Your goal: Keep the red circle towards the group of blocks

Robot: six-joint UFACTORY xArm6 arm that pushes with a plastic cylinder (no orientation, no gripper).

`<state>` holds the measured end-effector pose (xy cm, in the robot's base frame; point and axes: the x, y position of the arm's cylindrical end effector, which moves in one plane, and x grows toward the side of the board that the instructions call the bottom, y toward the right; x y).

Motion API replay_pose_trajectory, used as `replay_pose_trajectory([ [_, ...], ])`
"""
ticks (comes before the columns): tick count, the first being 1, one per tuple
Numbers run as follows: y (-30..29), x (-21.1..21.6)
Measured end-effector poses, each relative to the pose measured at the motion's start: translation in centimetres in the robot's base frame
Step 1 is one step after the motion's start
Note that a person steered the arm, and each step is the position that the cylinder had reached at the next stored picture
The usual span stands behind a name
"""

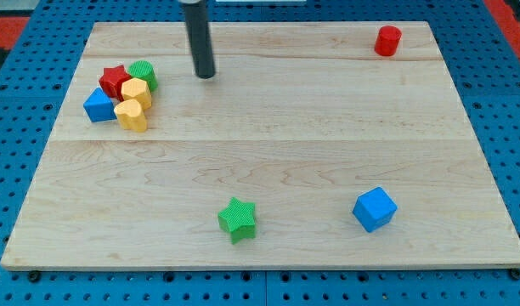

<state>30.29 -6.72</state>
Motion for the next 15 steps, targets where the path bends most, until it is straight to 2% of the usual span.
replay_pose_trajectory([
  [2,11.5,-8.4],
  [3,18.6,-11.0],
  [4,26.0,-10.9],
  [5,31.1,-8.1],
  [6,34.4,-7.6],
  [8,27.7,-6.7],
  [11,14.0,-0.4],
  [12,9.7,0.3],
  [13,8.1,1.9],
  [14,9.7,4.2],
  [15,8.9,6.4],
])
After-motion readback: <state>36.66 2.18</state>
